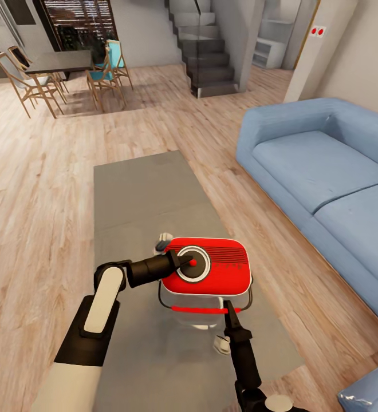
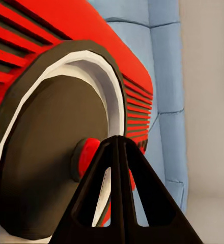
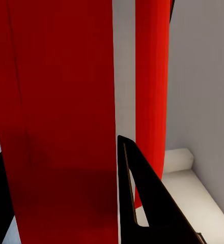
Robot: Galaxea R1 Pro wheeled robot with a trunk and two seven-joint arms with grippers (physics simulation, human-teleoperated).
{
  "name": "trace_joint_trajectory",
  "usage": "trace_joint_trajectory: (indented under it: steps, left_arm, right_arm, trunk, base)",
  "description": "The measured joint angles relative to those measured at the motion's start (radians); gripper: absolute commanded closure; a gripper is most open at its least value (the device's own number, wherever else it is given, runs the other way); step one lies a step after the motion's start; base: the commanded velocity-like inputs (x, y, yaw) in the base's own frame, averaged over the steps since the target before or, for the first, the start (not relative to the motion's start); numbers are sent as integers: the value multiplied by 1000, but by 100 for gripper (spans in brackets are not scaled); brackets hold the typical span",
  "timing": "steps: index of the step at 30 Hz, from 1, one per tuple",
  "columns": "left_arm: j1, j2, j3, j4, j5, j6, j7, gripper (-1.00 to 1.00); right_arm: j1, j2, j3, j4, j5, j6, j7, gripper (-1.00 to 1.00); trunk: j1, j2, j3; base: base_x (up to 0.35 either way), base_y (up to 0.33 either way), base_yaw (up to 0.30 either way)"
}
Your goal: Turn on the radio receiver that's on the table in the living room.
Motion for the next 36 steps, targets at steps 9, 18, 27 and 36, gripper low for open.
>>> trace_joint_trajectory:
  steps: [9, 18, 27, 36]
  left_arm:
    - [0, -3, -2, 38, 36, -3, 35, 100]
    - [0, -11, -2, 70, 31, -7, 40, 100]
    - [0, -14, -3, 74, 28, -7, 40, 100]
    - [0, -17, -4, 78, 27, -9, 40, 100]
  right_arm:
    - [0, 0, 1, 2, -4, 1, 2, 100]
    - [0, 2, -1, 2, -5, 1, 33, 100]
    - [0, 3, -3, 3, -5, 1, 35, 100]
    - [0, 3, -3, 9, -4, 1, 29, 100]
  trunk:
    - [0, 0, 0]
    - [0, 0, 0]
    - [0, 0, 0]
    - [0, 0, 0]
  base:
    - [0, 124, 0]
    - [0, 9, 0]
    - [0, 0, 0]
    - [0, 0, 0]
